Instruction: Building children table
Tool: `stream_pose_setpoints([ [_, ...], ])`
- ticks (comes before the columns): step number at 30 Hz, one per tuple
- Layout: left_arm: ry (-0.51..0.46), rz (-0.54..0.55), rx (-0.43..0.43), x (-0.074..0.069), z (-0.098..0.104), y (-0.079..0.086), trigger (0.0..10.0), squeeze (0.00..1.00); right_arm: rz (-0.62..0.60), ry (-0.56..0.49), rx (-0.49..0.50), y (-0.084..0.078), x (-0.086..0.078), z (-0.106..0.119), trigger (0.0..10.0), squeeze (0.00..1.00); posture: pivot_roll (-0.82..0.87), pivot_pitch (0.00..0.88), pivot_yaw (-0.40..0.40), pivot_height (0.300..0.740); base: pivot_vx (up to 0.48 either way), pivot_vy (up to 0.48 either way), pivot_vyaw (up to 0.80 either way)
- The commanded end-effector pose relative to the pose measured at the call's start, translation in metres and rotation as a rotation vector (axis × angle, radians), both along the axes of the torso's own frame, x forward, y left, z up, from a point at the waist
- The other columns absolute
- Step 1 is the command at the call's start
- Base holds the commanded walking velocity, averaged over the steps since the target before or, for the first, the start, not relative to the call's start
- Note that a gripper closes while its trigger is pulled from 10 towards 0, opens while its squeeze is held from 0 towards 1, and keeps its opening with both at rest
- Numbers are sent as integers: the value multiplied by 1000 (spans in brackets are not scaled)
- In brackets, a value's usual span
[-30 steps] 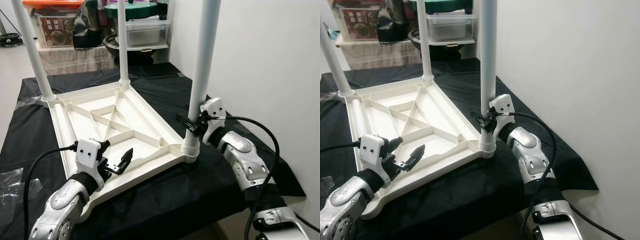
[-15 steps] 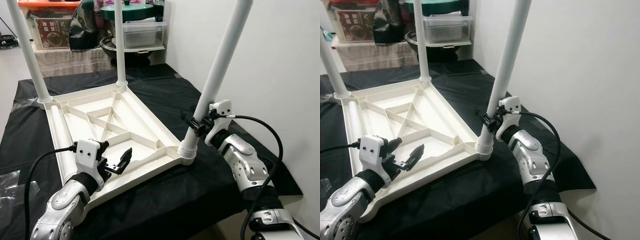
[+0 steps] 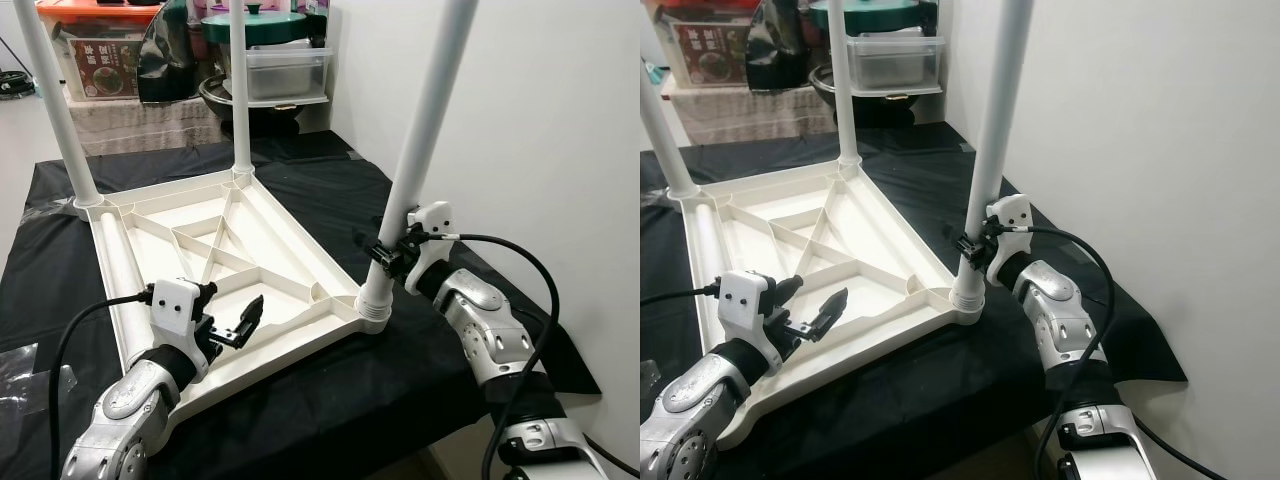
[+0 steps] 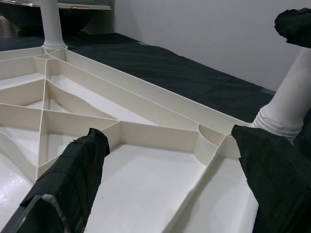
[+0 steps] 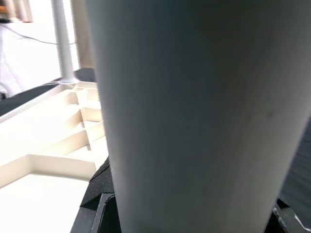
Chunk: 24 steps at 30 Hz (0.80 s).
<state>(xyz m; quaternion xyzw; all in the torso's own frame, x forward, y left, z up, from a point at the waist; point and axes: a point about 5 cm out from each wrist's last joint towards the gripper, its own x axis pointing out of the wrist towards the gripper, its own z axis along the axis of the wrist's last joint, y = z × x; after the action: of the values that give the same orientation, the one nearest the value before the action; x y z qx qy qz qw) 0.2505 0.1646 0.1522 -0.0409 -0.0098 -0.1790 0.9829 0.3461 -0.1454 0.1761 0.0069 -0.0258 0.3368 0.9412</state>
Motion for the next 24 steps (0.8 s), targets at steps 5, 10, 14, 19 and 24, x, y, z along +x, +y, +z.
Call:
stream_pose_setpoints([
  [5, 13, 4, -3, 1, -4, -1, 10000, 0, 213, 85, 10, 20, -15, -24, 0, 0, 7, 0, -82, 740, 0, 0, 0],
  [10, 18, 4, -6, 1, -5, -2, 10000, 0, 443, 30, 11, 32, -23, -14, 0, 0, 22, 0, -94, 740, 0, 0, 0],
  [14, 20, 6, -8, 1, -6, -3, 10000, 0, 520, 19, 3, 37, -24, -12, 0, 0, 27, 0, -99, 740, 0, 0, 0],
  [19, 25, 9, -9, -1, -7, -3, 10000, 0, 619, 25, -29, 43, -25, -15, 0, 0, 35, 0, -107, 740, 0, 0, 0],
  [24, 30, 10, -10, -2, -9, -3, 10000, 0, 734, 67, -79, 44, -21, -19, 0, 0, 50, 0, -119, 740, 0, 0, 0],
])
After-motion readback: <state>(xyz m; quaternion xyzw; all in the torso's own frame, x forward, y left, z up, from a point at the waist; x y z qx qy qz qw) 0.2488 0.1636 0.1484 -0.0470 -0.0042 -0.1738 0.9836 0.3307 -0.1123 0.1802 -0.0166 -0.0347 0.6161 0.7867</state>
